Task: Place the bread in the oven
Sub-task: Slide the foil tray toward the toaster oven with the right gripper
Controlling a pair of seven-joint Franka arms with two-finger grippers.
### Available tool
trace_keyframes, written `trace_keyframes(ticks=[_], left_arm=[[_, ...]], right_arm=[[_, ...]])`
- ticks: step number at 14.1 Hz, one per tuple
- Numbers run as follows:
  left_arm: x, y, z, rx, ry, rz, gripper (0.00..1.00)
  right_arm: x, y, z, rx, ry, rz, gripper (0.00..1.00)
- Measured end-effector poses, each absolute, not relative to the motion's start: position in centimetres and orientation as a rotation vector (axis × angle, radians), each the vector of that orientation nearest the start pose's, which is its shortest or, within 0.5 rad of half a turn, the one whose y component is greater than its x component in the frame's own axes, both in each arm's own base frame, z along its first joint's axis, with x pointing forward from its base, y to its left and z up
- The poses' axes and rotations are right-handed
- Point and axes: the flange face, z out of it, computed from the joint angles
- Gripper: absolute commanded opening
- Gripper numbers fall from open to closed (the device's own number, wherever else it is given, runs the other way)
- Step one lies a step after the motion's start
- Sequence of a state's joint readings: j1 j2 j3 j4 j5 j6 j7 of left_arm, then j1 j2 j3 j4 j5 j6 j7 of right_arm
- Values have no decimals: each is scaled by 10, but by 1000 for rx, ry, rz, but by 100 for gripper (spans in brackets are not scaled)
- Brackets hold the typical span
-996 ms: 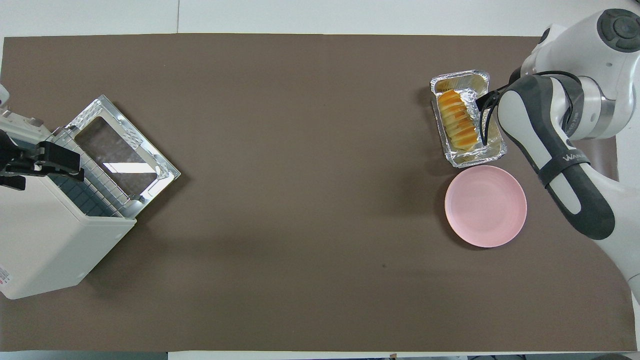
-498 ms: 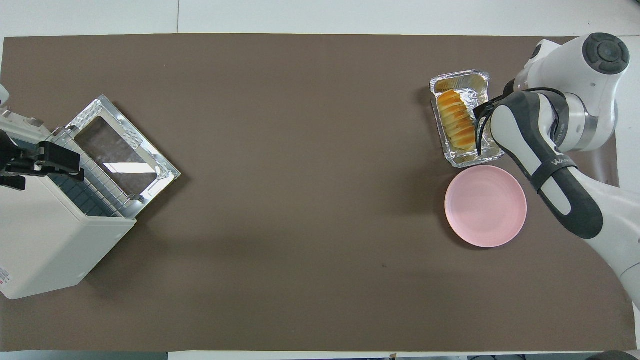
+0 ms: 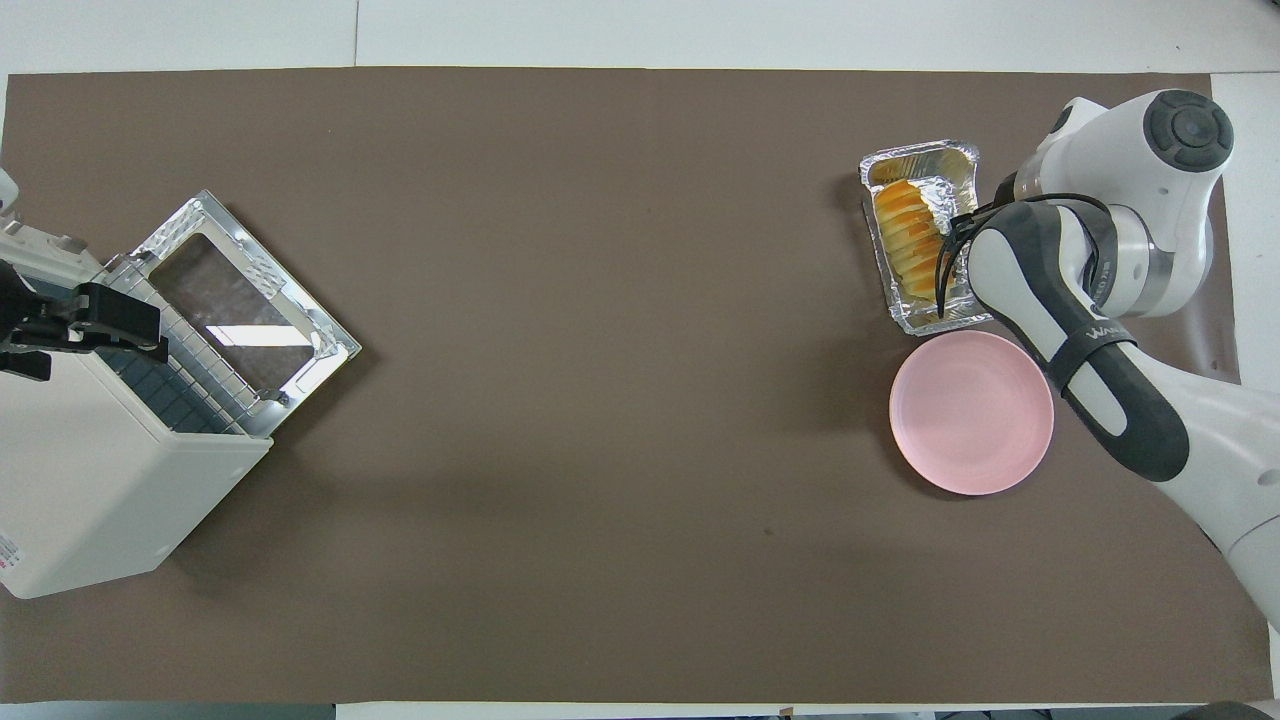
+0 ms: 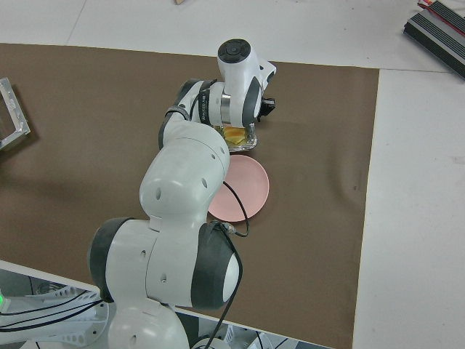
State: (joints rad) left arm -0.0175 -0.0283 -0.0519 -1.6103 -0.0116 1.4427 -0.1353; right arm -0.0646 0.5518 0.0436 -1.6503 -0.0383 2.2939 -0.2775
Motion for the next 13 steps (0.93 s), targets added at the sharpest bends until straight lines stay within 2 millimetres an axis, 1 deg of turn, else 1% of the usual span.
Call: trace_keyframes(ticks=[3,5,6,8,9,10,11,13], left_arm=[[529,-39,611,-3128,-102,219,100],[529,-39,611,-3128,-102,219,100],[529,-39,611,-3128,-102,219,100],[529,-39,611,-3128,-102,219,100],[529,-39,611,-3128,-102,219,100],[529,-39,611,-3128,-102,219,100],[529,-39,611,-3128,-102,219,100],[529,-39,611,-3128,-102,219,100]], right_arm=[[692,-21,307,-3131,-424,-119,0],[694,-21,321,-3128,-424,-74,0],[696,-19,332,-3125,-427,-49,0],[699,-10,364,-3117,-444,-4,0],[699,-1,383,-3107,-456,9,0],[697,12,402,-3093,-461,21,0],[693,30,420,-3082,-454,34,0],[682,78,454,-3068,-399,45,0]])
